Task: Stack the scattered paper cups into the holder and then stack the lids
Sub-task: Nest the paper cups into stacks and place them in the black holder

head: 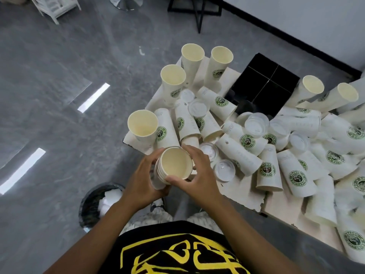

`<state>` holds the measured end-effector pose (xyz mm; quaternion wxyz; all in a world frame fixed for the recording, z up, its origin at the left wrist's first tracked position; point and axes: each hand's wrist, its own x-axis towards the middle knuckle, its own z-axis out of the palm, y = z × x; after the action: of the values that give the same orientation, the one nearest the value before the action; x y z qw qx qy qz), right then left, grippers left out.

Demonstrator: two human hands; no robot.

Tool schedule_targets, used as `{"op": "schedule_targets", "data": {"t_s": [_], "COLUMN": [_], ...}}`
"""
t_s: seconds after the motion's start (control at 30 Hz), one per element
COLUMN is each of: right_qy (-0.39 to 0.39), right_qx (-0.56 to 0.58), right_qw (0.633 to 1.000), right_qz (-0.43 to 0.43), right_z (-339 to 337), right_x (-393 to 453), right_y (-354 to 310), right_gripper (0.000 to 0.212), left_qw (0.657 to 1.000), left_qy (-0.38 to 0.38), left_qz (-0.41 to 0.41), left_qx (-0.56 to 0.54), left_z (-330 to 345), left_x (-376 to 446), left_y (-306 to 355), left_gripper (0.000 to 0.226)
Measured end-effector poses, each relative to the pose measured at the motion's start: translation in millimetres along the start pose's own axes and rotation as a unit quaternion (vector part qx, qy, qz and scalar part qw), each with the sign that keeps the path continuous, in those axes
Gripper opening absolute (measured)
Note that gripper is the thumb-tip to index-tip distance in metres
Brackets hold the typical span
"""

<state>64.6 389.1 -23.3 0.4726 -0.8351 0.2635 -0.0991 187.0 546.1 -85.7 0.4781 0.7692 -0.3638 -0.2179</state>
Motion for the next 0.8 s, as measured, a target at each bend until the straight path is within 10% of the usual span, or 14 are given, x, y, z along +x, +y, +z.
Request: {"op": "schedule_targets", "data": {"t_s": [0.4, 0.8], "right_qy": [0.221, 0.219], "right_qx": [0.088, 0.071], "right_qw": [0.934, 0.937], "right_qz": [0.267, 0.261], "right_z": [49, 63], "right_x": [-16, -10], "right_y": [81, 88], "right_gripper": [0.069, 0.080], "left_qw": [0.998, 0.997], "left_qy": [-0.026, -0.022], "left_qz": [-0.057, -0.068], "left_qx": [0.019, 0.020], "left_z": [-3, -12], "left_x": [-21, -29], "left_y": [-44, -46], "left_gripper": [0.106, 0.111]}}
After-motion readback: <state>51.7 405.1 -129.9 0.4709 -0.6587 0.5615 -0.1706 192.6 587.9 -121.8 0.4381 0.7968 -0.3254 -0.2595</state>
